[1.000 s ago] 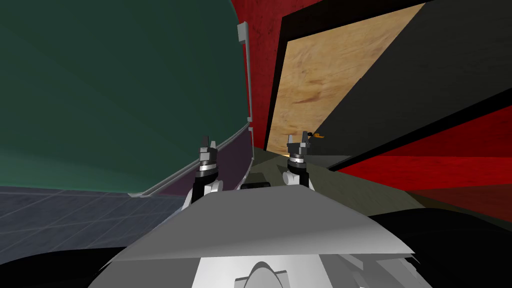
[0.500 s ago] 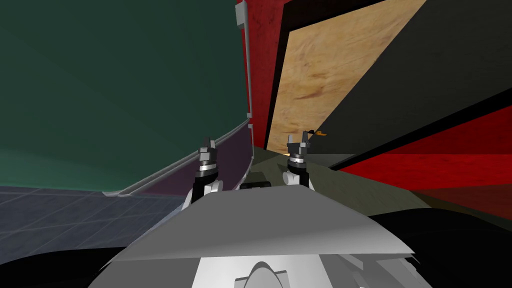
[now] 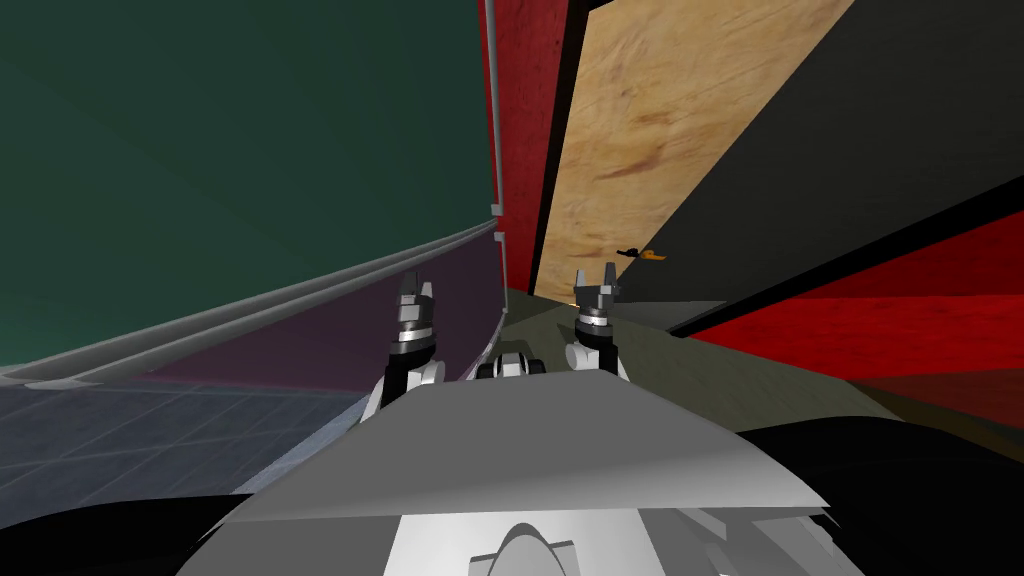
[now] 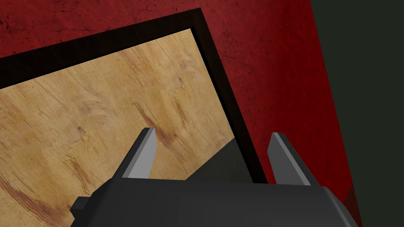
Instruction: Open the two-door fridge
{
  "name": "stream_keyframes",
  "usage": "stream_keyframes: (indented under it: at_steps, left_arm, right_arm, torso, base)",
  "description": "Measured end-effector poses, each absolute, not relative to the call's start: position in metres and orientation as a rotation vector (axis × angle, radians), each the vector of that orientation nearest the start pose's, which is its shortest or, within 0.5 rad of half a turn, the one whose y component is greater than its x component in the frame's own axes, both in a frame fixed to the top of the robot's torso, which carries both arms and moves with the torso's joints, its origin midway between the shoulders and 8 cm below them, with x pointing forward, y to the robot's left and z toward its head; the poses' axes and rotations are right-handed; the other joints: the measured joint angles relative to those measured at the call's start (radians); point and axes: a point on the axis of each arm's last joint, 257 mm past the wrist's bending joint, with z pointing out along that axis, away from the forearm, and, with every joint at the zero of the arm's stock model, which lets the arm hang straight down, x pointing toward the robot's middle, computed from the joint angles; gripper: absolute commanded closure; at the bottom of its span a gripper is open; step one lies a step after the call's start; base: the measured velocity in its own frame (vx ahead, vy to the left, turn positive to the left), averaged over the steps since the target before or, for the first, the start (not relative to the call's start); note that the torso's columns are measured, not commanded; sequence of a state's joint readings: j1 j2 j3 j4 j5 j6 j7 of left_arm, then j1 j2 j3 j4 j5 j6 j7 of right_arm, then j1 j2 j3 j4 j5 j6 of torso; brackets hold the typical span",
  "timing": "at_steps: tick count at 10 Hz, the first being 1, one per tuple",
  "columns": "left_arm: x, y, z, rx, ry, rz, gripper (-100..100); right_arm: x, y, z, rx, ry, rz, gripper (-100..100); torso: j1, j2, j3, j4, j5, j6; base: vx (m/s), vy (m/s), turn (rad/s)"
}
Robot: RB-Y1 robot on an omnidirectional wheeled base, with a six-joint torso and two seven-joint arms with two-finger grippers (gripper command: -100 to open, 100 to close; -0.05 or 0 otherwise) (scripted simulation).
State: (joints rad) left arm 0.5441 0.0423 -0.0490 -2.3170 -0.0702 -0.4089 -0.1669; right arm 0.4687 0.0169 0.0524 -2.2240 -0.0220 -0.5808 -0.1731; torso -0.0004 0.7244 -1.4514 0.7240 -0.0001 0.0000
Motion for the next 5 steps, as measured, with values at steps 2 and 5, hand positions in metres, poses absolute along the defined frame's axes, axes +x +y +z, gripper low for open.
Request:
stream_keyframes:
  at_steps: [2,5]
  left_arm:
    - [0.3544,0.2564,0.004,-0.573,0.834,-1.107,-100]
    - [0.3612,0.2588,-0.0005,-0.563,0.894,-1.082,-100]
  right_arm:
    - [0.345,-0.2628,0.0247,0.708,0.499,1.552,0]
    - [0.345,-0.2628,0.0247,0.708,0.499,1.552,0]
  torso:
    - [-0.001,0.011,-0.025,0.012,0.0,0.0]
    - [0.0,0.013,-0.025,0.014,0.0,0.0]
  base:
    - [0.055,-0.039,-0.005]
    - [0.084,-0.059,-0.006]
